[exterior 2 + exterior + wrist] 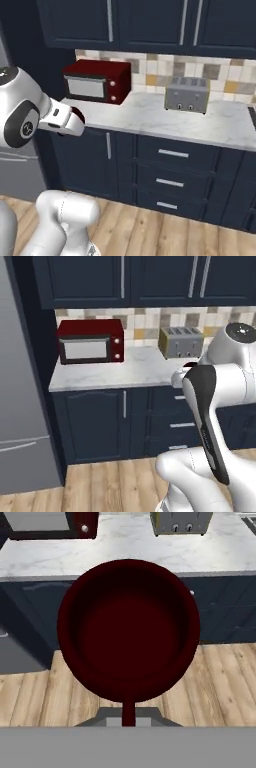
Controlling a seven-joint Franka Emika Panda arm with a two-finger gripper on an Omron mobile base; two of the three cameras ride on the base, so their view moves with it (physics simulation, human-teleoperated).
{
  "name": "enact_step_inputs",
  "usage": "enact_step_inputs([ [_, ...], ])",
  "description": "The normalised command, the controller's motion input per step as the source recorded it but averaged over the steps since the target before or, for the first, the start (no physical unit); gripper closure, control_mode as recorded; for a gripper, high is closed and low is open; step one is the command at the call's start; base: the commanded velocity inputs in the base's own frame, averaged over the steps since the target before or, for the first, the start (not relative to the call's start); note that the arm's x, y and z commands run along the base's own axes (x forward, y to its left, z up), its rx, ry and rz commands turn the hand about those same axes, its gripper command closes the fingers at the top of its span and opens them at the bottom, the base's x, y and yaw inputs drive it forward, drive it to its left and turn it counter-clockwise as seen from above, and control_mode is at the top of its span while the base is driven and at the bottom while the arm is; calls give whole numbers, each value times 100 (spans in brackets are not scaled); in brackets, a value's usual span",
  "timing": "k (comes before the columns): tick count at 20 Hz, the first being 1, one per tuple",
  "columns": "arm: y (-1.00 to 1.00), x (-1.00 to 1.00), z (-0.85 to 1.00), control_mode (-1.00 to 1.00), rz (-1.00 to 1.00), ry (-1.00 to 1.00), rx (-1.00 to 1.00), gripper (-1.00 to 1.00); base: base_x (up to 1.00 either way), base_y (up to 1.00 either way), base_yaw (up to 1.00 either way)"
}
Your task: Clear the mugs and bowl far away from the sink.
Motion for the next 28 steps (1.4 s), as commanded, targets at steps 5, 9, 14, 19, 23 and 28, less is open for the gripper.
enact_step_inputs([
  [5, 0, 0, 0, 100, 0, 0, 0, 100, 100, -59, 35],
  [9, 0, 0, 0, 100, 0, 0, 0, 100, 100, -48, 22],
  [14, 0, 0, 0, 100, 0, 0, 0, 100, 94, -55, 7],
  [19, 0, 0, 0, 100, 0, 0, 0, 100, 57, 0, -23],
  [23, 0, 0, 0, 100, 0, 0, 0, 100, 53, 1, -16],
  [28, 0, 0, 0, 100, 0, 0, 0, 100, 47, 0, -11],
])
